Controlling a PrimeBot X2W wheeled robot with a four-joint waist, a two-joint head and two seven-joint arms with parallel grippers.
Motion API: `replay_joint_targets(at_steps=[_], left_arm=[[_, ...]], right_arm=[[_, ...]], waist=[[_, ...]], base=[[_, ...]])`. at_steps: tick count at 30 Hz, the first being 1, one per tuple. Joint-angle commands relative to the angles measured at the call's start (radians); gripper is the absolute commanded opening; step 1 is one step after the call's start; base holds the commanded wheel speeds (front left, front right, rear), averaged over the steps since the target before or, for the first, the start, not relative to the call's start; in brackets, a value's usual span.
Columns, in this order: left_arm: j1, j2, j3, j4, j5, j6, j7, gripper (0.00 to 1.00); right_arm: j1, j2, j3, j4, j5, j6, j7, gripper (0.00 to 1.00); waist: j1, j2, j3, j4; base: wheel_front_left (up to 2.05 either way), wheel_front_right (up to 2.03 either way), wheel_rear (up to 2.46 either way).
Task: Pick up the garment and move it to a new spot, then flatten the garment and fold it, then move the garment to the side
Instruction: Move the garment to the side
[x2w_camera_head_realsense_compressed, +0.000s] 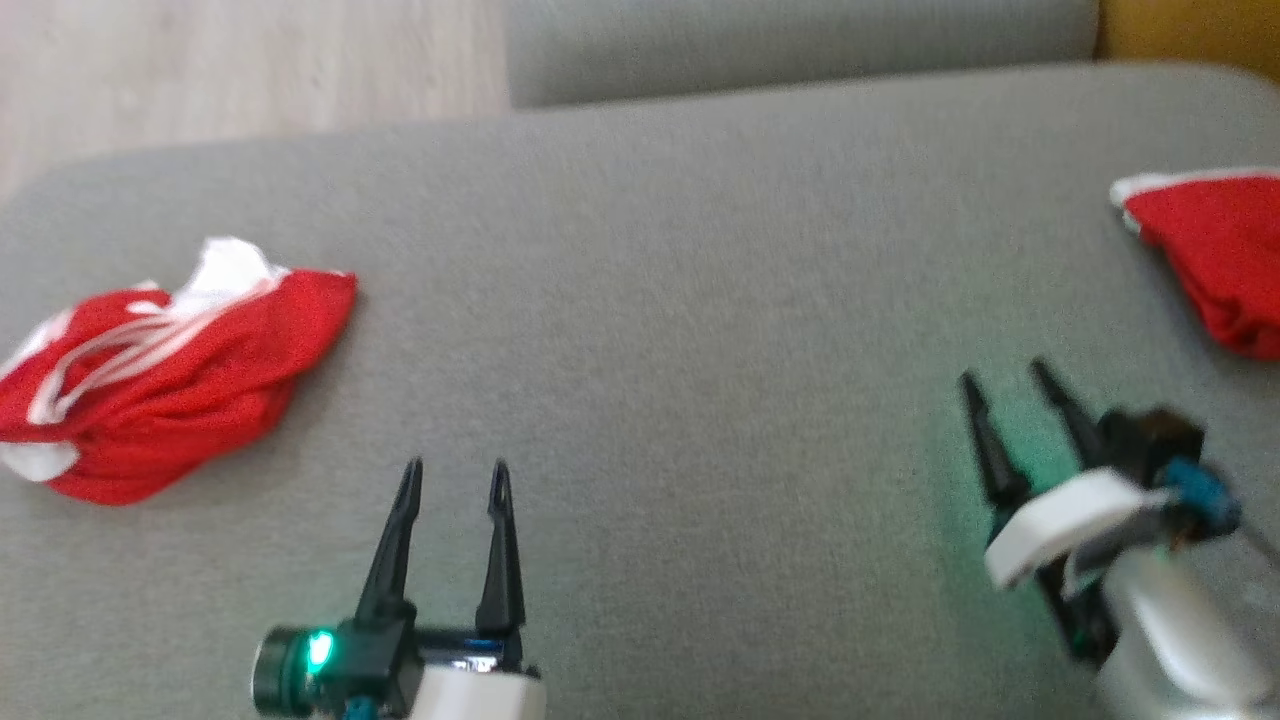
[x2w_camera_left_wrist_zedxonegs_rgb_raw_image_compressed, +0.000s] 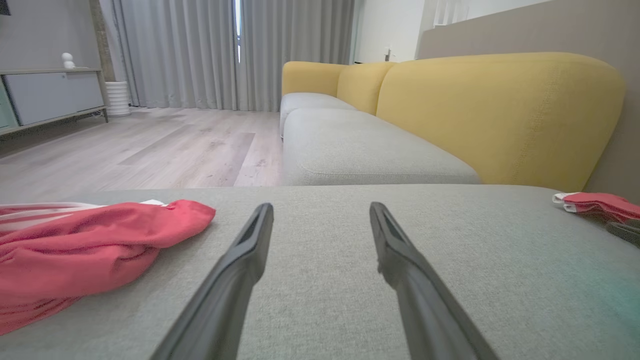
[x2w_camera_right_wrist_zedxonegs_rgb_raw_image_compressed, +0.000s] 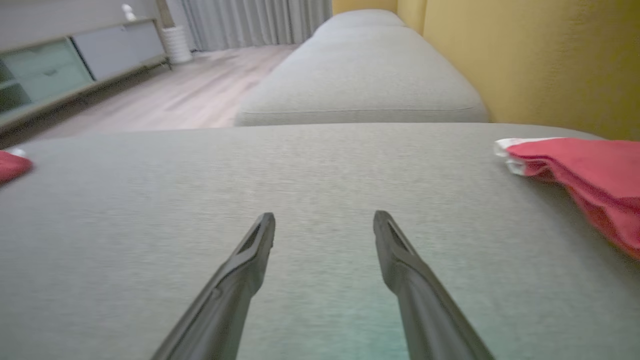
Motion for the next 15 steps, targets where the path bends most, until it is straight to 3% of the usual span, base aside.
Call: replay_joint_targets(at_steps=[1, 10, 15], left_arm=[[0.004, -0.002, 0.033, -0.027, -0.011, 0.013, -0.005, 1.00], [0.064, -0.002, 0.060, -0.087, 0.011, 0.016, -0.005, 1.00], [0.110, -0.002, 0.078, -0.110, 0.016, 0.011, -0.005, 1.00]], right_arm=[[0.041, 0.011, 0.000, -0.078, 0.007, 0.003, -0.013, 1.00], [0.277, 0.116, -0.109, -0.382, -0.067, 0.003, -0.014, 1.00], [0.385, 0.147, -0.149, -0.455, -0.101, 0.003, -0.014, 1.00]], waist=[[0.0004, -0.0001, -0.086, 0.040], [0.0004, -0.0001, -0.179, 0.043], [0.0004, -0.0001, -0.213, 0.032]], base=[[0.00, 0.00, 0.00], [0.00, 0.00, 0.00], [0.00, 0.00, 0.00]])
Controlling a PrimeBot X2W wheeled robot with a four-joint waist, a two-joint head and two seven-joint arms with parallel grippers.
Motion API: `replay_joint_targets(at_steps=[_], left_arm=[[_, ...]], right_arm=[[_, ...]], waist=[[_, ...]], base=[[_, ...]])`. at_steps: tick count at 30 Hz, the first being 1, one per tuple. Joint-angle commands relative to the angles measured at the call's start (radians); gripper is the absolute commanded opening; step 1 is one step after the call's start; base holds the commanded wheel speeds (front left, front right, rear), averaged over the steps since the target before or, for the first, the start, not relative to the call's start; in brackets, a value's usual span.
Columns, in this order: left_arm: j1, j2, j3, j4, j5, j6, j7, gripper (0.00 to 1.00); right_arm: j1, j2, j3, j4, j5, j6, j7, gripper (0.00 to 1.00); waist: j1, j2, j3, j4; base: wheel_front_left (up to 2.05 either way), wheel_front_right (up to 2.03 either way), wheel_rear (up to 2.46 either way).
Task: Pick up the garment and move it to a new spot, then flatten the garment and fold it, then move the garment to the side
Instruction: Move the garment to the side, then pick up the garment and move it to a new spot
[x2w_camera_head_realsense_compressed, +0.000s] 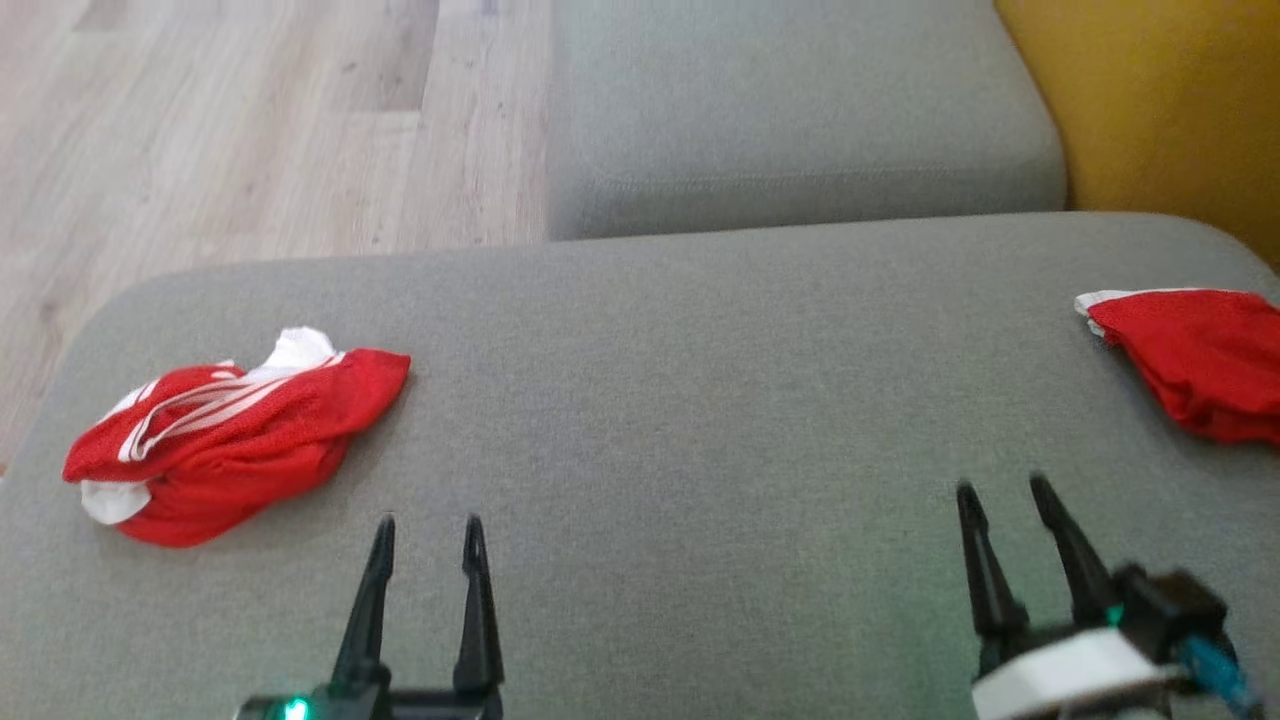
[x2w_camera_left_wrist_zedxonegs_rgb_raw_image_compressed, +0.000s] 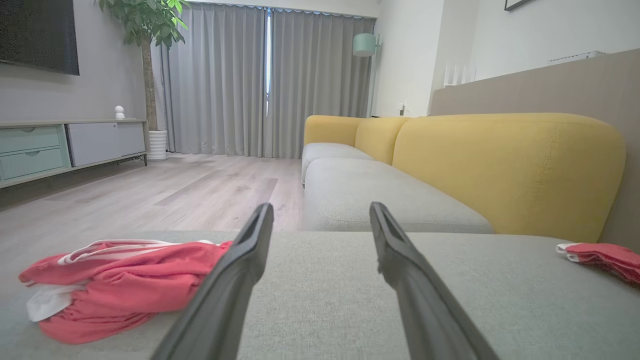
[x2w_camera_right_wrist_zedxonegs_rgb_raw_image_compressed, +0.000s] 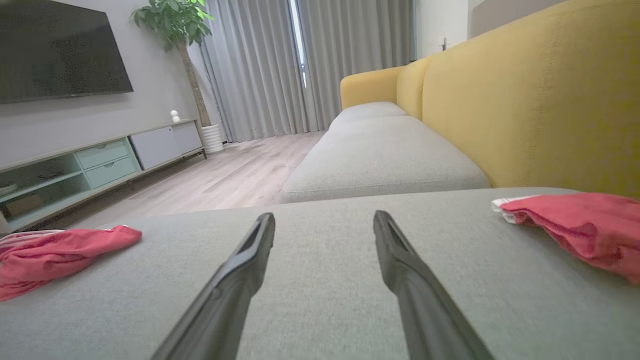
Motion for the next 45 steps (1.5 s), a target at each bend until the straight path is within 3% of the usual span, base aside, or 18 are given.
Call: replay_joint_targets(at_steps=[1, 34, 45], left_arm=[[-0.012, -0.003, 0.043, -0.031, 0.008, -0.002, -0.005, 1.00], [0.032, -0.003, 0.075, 0.028, 0.006, -0.009, -0.005, 1.00], [0.049, -0.003, 0.085, 0.036, 0.010, -0.009, -0.005, 1.00]], right_arm=[[0.002, 0.001, 0.011, -0.034, -0.013, 0.003, -0.011, 1.00], [0.074, 0.011, 0.008, -0.049, -0.050, 0.003, -0.011, 1.00], [0.081, 0.004, 0.013, -0.042, -0.048, 0.003, -0.011, 1.00]], waist=[[0.0003, -0.0001, -0.015, -0.009], [0.0003, -0.0001, -0.045, -0.007], [0.0003, -0.0001, -0.038, 0.052]], base=[[0.00, 0.00, 0.00], [0.00, 0.00, 0.00], [0.00, 0.00, 0.00]])
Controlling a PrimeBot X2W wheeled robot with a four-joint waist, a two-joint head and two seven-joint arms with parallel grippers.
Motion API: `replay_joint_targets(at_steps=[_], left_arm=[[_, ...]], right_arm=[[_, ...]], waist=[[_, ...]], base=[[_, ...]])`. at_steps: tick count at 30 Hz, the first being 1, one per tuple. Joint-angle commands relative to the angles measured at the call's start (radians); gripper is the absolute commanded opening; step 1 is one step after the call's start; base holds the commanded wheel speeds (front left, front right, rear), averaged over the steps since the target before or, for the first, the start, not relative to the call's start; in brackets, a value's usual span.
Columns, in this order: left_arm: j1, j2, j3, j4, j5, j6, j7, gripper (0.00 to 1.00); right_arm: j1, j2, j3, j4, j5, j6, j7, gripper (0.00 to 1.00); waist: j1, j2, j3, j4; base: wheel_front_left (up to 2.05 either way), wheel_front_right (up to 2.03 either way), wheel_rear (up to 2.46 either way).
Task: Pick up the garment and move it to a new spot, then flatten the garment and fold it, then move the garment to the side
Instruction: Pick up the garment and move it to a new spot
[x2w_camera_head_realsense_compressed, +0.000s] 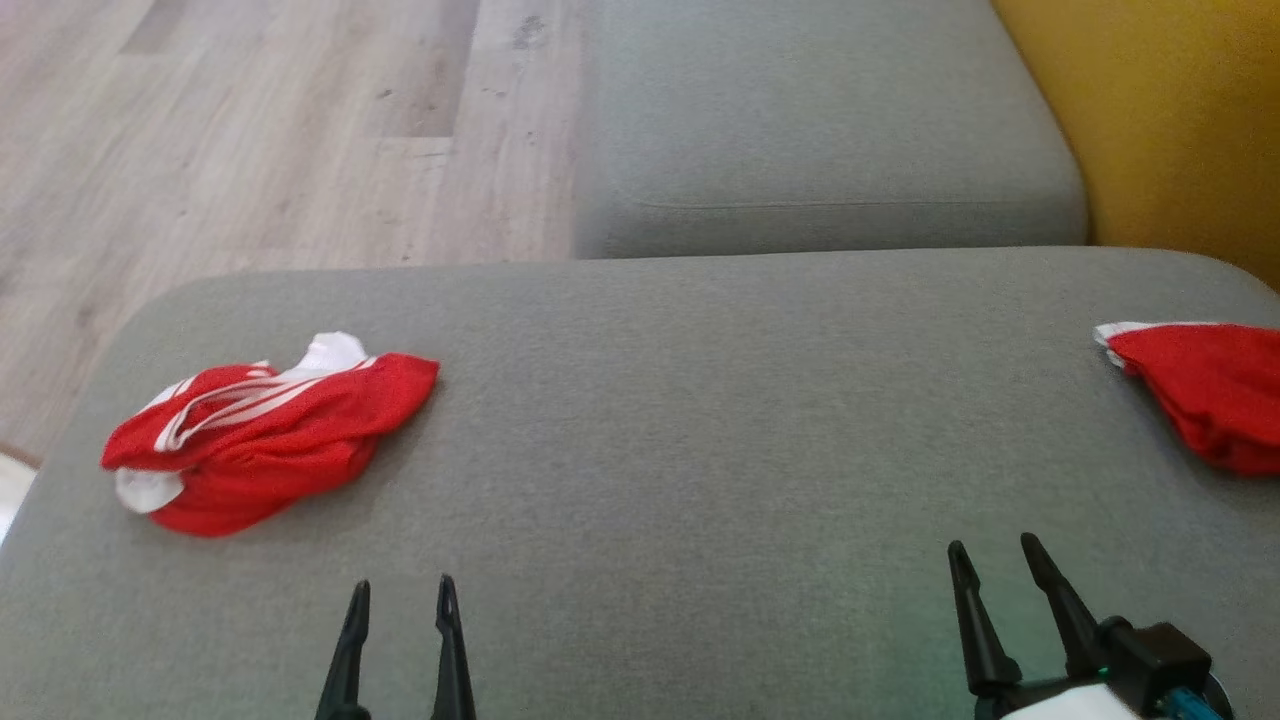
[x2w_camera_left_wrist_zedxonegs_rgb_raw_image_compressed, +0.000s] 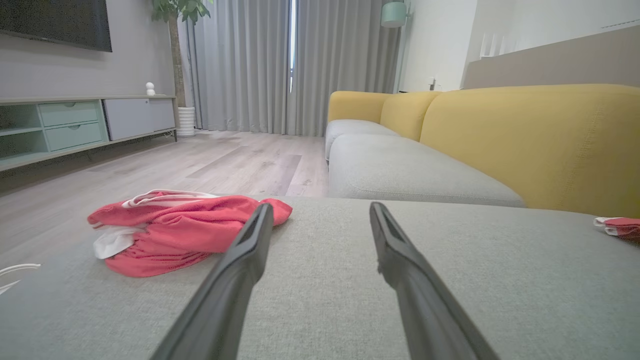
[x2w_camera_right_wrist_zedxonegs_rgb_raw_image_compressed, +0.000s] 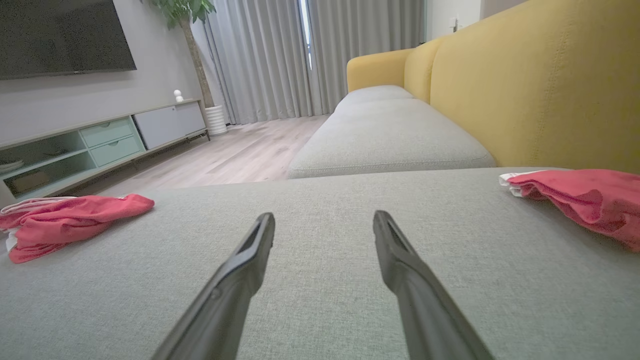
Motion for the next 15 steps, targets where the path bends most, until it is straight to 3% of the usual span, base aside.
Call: replay_joint_targets(at_steps=[1, 15], left_arm=[[-0.018, -0.005, 0.036, -0.025, 0.014, 0.004, -0.005, 1.00], [-0.009, -0.005, 0.083, -0.033, 0.038, -0.001, -0.005, 1.00]], right_arm=[[-0.023, -0.017, 0.022, -0.028, -0.004, 0.003, -0.011, 1.00], [-0.039, 0.010, 0.049, -0.024, 0.001, 0.003, -0.011, 1.00]], waist=[[0.0000, -0.0001, 0.005, 0.029], [0.0000, -0.0001, 0.028, 0.227]], base=[[0.00, 0.00, 0.00], [0.00, 0.00, 0.00]])
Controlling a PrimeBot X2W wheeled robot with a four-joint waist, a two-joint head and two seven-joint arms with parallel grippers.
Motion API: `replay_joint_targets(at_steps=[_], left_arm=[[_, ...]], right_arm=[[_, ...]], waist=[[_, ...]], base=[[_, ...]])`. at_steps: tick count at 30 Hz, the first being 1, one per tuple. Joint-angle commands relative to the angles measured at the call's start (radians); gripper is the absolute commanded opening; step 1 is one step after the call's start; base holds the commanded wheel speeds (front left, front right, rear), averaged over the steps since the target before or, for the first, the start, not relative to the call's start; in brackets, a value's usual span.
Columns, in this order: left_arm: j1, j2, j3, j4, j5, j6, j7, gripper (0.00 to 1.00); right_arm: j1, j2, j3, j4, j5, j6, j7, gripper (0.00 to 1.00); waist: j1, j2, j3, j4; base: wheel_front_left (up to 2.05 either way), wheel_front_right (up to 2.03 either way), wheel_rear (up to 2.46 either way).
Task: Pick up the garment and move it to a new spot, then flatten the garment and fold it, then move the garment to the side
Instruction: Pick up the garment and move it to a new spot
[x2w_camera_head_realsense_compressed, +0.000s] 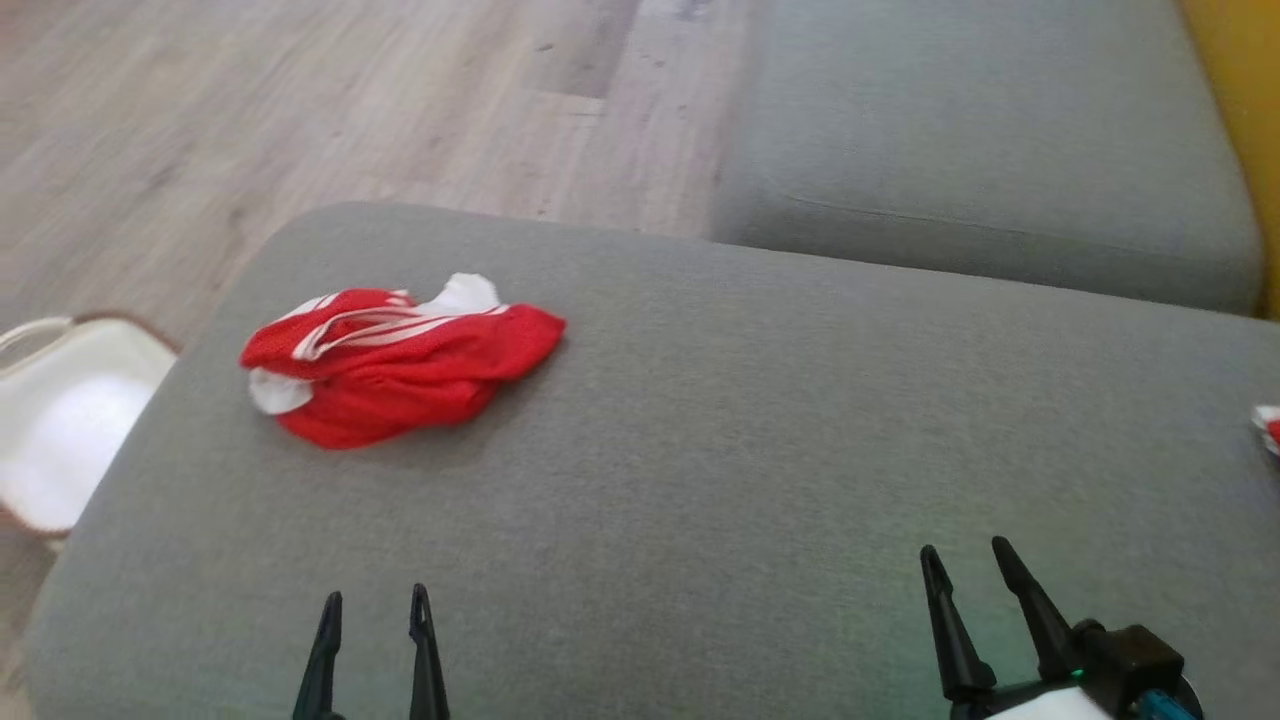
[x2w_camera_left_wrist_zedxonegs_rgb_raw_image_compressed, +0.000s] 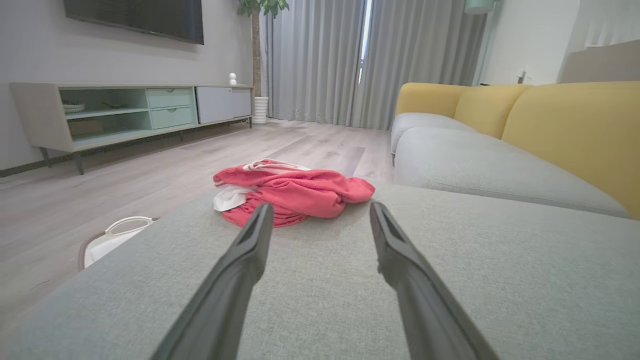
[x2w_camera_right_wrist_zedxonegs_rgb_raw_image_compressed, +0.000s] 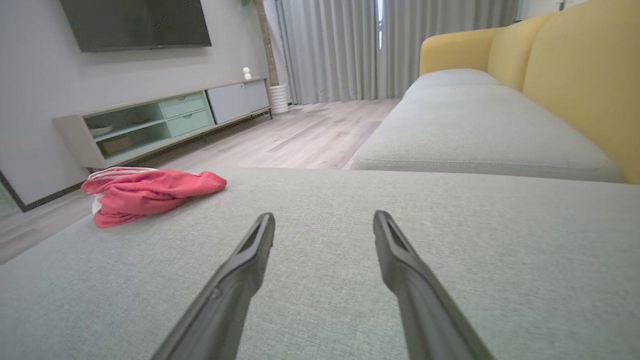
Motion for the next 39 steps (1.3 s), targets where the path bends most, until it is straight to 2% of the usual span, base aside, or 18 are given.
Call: replay_joint_targets(at_steps=[1, 6, 14, 17, 21, 25, 26, 27, 31, 35, 39], left_arm=[[-0.035, -0.006, 0.037, -0.038, 0.012, -0.002, -0.005, 1.00], [-0.033, -0.006, 0.053, -0.046, 0.014, -0.004, -0.005, 1.00], [-0.097, 0.012, 0.098, -0.088, 0.038, -0.016, -0.005, 1.00], [-0.184, 0.052, 0.126, -0.105, 0.048, -0.040, -0.005, 1.00], [-0.369, 0.111, 0.157, -0.098, 0.045, -0.080, 0.000, 1.00], [-0.598, 0.159, 0.164, -0.039, 0.032, -0.126, 0.075, 1.00], [-0.598, 0.159, 0.164, -0.039, 0.032, -0.126, 0.075, 1.00], [-0.709, 0.178, 0.164, 0.020, 0.026, -0.145, 0.134, 1.00], [-0.905, 0.200, 0.160, 0.210, 0.002, -0.175, 0.288, 1.00], [-1.043, 0.194, 0.167, 0.405, -0.019, -0.177, 0.334, 1.00], [-1.105, 0.177, 0.175, 0.567, -0.050, -0.184, 0.370, 1.00]], right_arm=[[-0.040, -0.009, 0.019, -0.026, 0.001, 0.003, -0.011, 1.00], [-0.042, -0.005, 0.017, -0.022, -0.001, 0.003, -0.011, 1.00], [-0.044, -0.021, 0.022, -0.031, -0.008, 0.003, -0.011, 1.00], [-0.055, -0.039, 0.025, -0.039, -0.012, 0.003, -0.011, 1.00], [-0.093, -0.084, 0.025, -0.065, -0.021, 0.003, -0.011, 1.00], [-0.141, -0.144, 0.030, -0.084, -0.027, 0.003, -0.011, 1.00], [-0.141, -0.144, 0.030, -0.084, -0.027, 0.003, -0.011, 1.00], [-0.166, -0.174, 0.033, -0.093, -0.029, 0.003, -0.011, 1.00], [-0.212, -0.229, 0.040, -0.110, -0.030, 0.003, -0.011, 1.00], [-0.236, -0.269, 0.032, -0.121, -0.026, 0.003, -0.011, 1.00], [-0.234, -0.291, 0.026, -0.124, -0.022, 0.003, -0.011, 1.00]], waist=[[0.0000, 0.0000, 0.009, 0.037], [0.0000, 0.0000, 0.016, 0.079], [0.0000, 0.0000, 0.052, 0.079], [0.0000, 0.0000, 0.091, 0.071], [0.0000, 0.0000, 0.201, 0.057], [0.0000, 0.0000, 0.315, 0.045], [0.0000, 0.0000, 0.315, 0.045], [0.0000, 0.0000, 0.368, 0.039], [0.0000, 0.0000, 0.453, 0.027], [0.0000, 0.0000, 0.501, 0.022], [0.0000, 0.0000, 0.519, 0.022]], base=[[0.00, 0.00, 0.00], [0.00, 0.00, 0.00], [0.00, 0.00, 0.00], [0.00, 0.00, 0.00], [0.00, 0.00, 0.00], [0.00, 0.00, 0.00], [0.00, 0.00, 0.00], [0.00, 0.00, 0.00], [0.00, 0.00, 0.00], [0.00, 0.00, 0.00], [0.00, 0.00, 0.00]])
